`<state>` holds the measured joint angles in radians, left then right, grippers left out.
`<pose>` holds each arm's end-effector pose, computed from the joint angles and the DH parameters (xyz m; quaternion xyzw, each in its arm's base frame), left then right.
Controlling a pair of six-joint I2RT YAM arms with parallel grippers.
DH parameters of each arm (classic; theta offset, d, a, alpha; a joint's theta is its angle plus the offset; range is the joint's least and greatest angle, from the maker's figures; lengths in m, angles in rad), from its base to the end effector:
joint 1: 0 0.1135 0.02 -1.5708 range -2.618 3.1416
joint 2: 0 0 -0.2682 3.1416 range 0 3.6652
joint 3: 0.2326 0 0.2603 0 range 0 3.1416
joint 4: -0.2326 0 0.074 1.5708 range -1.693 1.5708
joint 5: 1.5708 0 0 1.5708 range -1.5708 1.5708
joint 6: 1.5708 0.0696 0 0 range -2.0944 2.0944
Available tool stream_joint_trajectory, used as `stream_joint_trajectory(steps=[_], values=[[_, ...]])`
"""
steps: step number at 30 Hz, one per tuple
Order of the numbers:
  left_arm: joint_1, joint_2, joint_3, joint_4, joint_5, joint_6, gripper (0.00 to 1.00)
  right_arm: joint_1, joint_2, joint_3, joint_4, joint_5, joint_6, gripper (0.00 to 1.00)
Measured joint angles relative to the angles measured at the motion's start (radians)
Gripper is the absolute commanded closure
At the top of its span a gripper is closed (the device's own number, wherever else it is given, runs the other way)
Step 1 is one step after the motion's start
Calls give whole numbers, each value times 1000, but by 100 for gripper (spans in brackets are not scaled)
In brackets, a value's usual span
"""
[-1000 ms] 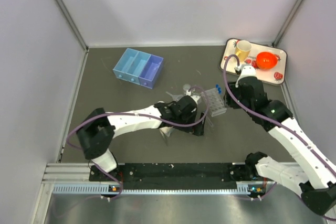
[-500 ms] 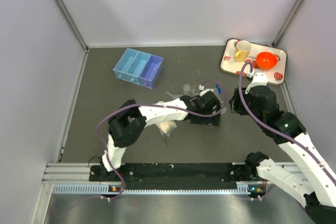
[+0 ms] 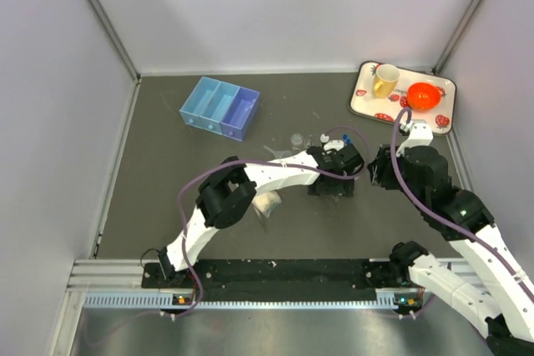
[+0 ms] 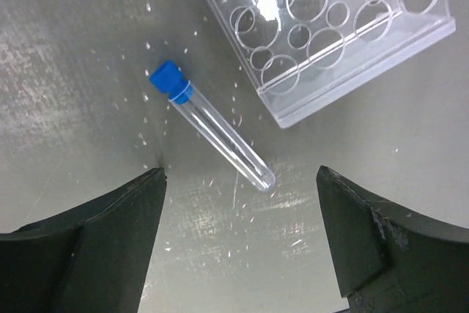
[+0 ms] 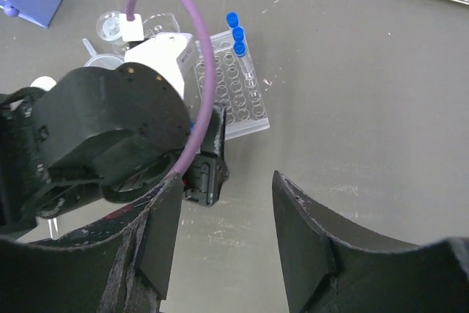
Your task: Organize the chemistry lab equipment
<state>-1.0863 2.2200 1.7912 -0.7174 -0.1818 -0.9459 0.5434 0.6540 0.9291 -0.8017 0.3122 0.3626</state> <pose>0.2422 -0.4332 0.1466 0.0492 0.9725 -0.1316 0.1859 0.1445 0.0623 0.3327 -0.0001 0.8597 0.0944 0.5019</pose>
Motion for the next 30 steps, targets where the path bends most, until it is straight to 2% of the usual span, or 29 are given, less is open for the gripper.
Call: stream_joint_trajectory(steps=[8, 16, 18, 21, 26, 30], values=[[0, 42, 55, -56, -37, -31, 28, 0, -20, 0, 0, -28, 0, 49], [0, 46, 53, -77, -52, -50, 64, 0, -32, 0, 1, -42, 0, 50], [0, 46, 51, -79, -53, -53, 66, 0, -32, 0, 0, -45, 0, 50], [0, 45, 43, -77, -56, -52, 76, 0, -32, 0, 0, -50, 0, 50], [0, 19, -4, -51, -59, -54, 98, 0, -31, 0, 0, -64, 1, 51], [0, -35, -91, -20, -63, -50, 100, 0, -27, 0, 0, -79, 6, 51]])
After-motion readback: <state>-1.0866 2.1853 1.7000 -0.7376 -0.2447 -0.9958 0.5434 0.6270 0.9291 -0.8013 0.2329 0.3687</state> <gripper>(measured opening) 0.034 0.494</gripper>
